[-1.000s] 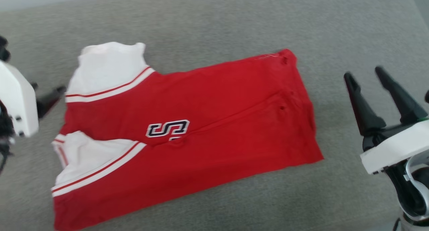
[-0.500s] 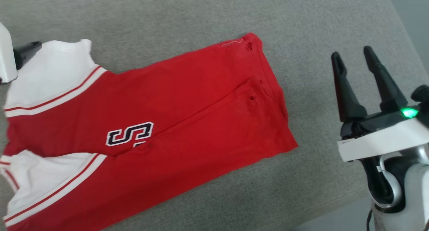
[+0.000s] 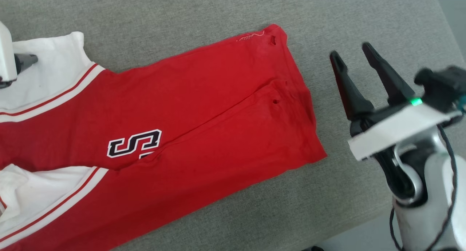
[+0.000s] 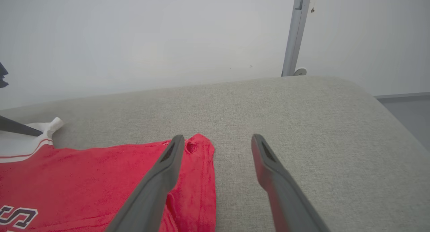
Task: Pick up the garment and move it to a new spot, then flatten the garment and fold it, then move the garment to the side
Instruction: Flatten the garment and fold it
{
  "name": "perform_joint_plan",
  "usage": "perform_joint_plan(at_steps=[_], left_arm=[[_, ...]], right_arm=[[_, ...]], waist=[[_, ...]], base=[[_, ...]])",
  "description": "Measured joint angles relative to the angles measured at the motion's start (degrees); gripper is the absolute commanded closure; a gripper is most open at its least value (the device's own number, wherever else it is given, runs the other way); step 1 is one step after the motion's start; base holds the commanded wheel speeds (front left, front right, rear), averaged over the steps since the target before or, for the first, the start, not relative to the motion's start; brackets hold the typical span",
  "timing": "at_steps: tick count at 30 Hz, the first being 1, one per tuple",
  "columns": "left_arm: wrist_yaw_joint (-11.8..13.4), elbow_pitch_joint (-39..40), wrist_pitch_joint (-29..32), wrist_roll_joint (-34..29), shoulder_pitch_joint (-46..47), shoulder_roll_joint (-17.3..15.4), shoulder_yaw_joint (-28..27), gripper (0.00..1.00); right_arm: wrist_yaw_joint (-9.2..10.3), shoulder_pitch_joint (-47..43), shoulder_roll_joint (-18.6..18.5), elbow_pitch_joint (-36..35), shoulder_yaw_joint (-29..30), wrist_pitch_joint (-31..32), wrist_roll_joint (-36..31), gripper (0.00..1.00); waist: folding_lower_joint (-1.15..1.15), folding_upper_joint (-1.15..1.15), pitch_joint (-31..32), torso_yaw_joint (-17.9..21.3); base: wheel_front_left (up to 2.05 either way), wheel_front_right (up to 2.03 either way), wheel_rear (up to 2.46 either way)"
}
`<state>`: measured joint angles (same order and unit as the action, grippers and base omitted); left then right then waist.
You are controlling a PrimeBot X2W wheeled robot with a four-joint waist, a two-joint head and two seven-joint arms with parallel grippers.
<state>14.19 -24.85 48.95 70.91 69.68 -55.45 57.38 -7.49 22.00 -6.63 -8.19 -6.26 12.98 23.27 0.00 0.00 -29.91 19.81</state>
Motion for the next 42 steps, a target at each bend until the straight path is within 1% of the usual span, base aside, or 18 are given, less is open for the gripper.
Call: perform_joint_plan(at_steps=[1, 2, 5, 7, 11, 12, 14, 22, 25, 26, 27, 28, 33, 39, 42], left_arm=[[-0.07, -0.43, 0.65, -0.03, 0.58, 0.35, 0.11, 0.00], [-0.14, -0.81, 0.66, 0.02, 0.86, 0.67, -0.04, 1.00], [-1.18, -1.63, 0.32, -0.43, 1.99, 1.46, -0.03, 1.00], [-1.58, -1.99, 0.00, -0.56, 2.43, 2.54, 0.01, 1.00], [-2.04, -2.57, -0.18, -1.26, 3.76, 4.19, 0.33, 1.00], [-2.04, -2.57, -0.18, -1.26, 3.76, 4.19, 0.33, 1.00], [-2.15, -2.92, -0.42, -1.45, 4.21, 5.10, 0.48, 1.00], [-3.18, -4.22, -1.66, -2.37, 5.48, 8.36, 0.64, 1.00], [-3.61, -4.61, -2.34, -2.37, 5.61, 9.28, 0.65, 1.00], [-3.70, -4.80, -2.67, -2.37, 5.61, 9.66, 0.62, 1.00], [-3.92, -4.92, -3.27, -2.38, 5.61, 9.91, 0.59, 1.00], [-4.22, -5.08, -3.91, -2.45, 5.61, 10.18, 0.56, 1.00], [-5.60, -6.08, -6.43, -2.13, 5.21, 11.55, -0.13, 1.00], [-7.06, -6.17, -8.37, -0.31, 4.79, 11.58, -1.57, 1.00], [-7.42, -5.17, -8.89, 0.30, 3.98, 11.31, -2.07, 1.00]], right_arm=[[0.00, 1.24, -0.66, 0.92, -0.68, 1.15, 0.03, 0.00], [0.00, 2.37, -1.13, 1.77, -1.27, 2.04, 0.63, 0.00], [0.00, 6.77, -2.57, 5.55, -3.05, 5.46, 2.16, 0.00], [0.00, 9.93, -2.88, 8.79, -3.50, 8.13, 4.14, 0.00], [0.00, 16.68, -4.11, 15.23, -5.43, 13.86, 6.32, 0.00], [0.00, 16.68, -4.11, 15.23, -5.43, 13.86, 6.32, 0.00], [0.00, 20.20, -5.09, 18.72, -6.66, 16.47, 6.39, 0.00], [0.00, 29.92, -5.21, 33.04, -11.56, 26.11, 8.38, 0.00], [0.00, 32.62, -4.95, 36.95, -13.24, 31.06, 9.40, 0.00], [0.01, 33.23, -4.91, 37.83, -13.54, 32.27, 9.82, 0.36], [0.04, 33.76, -4.87, 38.42, -13.74, 33.15, 10.23, 0.78], [0.08, 34.18, -5.10, 38.72, -14.26, 33.81, 10.35, 1.00], [0.00, 34.65, -6.35, 39.88, -15.05, 33.76, 11.43, 1.00], [-0.01, 32.28, -8.54, 38.73, -14.69, 29.81, 11.44, 1.00], [-0.01, 30.79, -10.43, 37.43, -14.44, 27.10, 11.41, 1.00]], waist=[[0.00, 0.00, -0.24, -0.13], [0.00, 0.00, -0.47, -0.26], [0.00, 0.00, -1.06, -0.74], [0.00, 0.00, -1.29, -1.24], [0.00, 0.00, -1.77, -2.45], [0.00, 0.00, -1.77, -2.45], [0.00, 0.00, -2.02, -3.18], [0.00, 0.00, -2.71, -5.62], [0.00, 0.00, -2.70, -6.33], [0.00, 0.00, -2.65, -6.55], [0.00, 0.00, -2.60, -6.75], [0.00, 0.00, -2.54, -7.00], [0.00, 0.00, -1.63, -8.39], [0.00, 0.00, 0.68, -10.03], [0.00, 0.00, 2.02, -10.81]], base=[[0.00, 0.00, 0.00], [0.00, 0.00, 0.00], [0.00, 0.00, 0.00], [0.00, 0.00, 0.00], [0.00, 0.00, 0.00], [0.00, 0.00, 0.00], [0.00, 0.00, 0.00], [0.00, 0.00, 0.00], [0.00, 0.00, 0.00], [0.00, 0.00, 0.00], [0.00, 0.00, 0.00], [0.00, 0.00, 0.00], [0.00, 0.00, 0.00], [0.00, 0.00, 0.00], [0.00, 0.00, 0.00]])
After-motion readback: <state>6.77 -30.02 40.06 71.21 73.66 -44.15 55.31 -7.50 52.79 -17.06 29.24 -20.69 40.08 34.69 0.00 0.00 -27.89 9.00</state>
